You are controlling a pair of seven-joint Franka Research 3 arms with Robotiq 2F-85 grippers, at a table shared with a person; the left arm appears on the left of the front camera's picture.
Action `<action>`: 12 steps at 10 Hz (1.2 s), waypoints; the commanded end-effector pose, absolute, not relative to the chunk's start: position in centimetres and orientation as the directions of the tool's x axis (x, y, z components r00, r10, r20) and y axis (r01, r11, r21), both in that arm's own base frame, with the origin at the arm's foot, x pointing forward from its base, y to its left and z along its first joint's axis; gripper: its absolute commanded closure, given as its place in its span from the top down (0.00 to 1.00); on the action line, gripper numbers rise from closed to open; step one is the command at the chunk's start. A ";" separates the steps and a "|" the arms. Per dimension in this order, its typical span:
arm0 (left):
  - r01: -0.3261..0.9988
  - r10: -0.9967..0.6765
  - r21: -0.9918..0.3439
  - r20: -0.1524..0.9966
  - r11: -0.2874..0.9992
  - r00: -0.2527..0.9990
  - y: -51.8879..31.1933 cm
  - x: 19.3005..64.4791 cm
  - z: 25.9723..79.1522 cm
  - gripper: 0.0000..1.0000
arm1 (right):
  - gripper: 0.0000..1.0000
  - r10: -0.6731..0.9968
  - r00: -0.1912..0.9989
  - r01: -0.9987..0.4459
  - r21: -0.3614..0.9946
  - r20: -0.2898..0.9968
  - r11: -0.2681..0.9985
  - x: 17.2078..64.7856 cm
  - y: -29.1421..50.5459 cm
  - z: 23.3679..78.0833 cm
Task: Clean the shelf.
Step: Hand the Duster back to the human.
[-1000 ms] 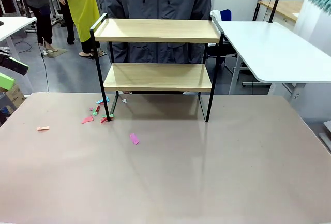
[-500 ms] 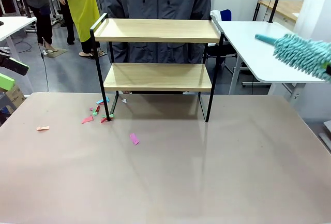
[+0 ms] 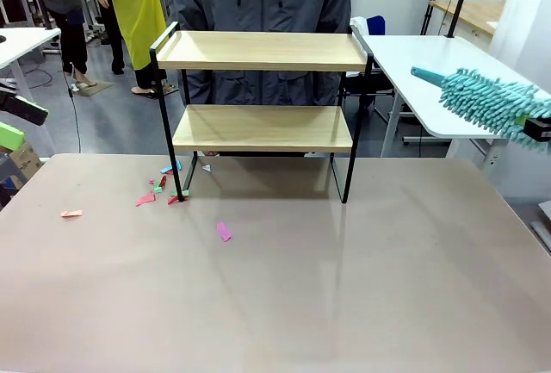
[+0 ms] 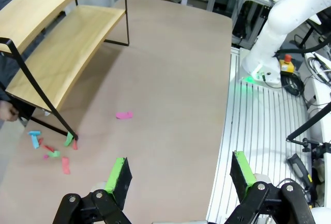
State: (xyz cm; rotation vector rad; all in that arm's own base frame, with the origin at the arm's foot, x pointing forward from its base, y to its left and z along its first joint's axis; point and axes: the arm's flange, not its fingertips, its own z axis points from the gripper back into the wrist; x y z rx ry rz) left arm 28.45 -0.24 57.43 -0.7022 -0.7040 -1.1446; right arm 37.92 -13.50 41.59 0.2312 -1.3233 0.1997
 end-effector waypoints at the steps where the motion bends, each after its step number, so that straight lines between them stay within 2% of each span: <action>1: 0.963 -0.536 -0.122 0.811 0.239 0.236 -0.3 28.6 57.6 1.00 | 0.17 0.016 0.259 -0.258 0.054 0.966 0.965 37.7 -13.8 41.5; 12: 0.963 -0.536 -0.122 0.811 0.239 0.236 -0.3 28.6 57.6 1.00 | 0.17 0.016 0.259 -0.258 0.054 0.966 0.965 37.7 -13.8 41.5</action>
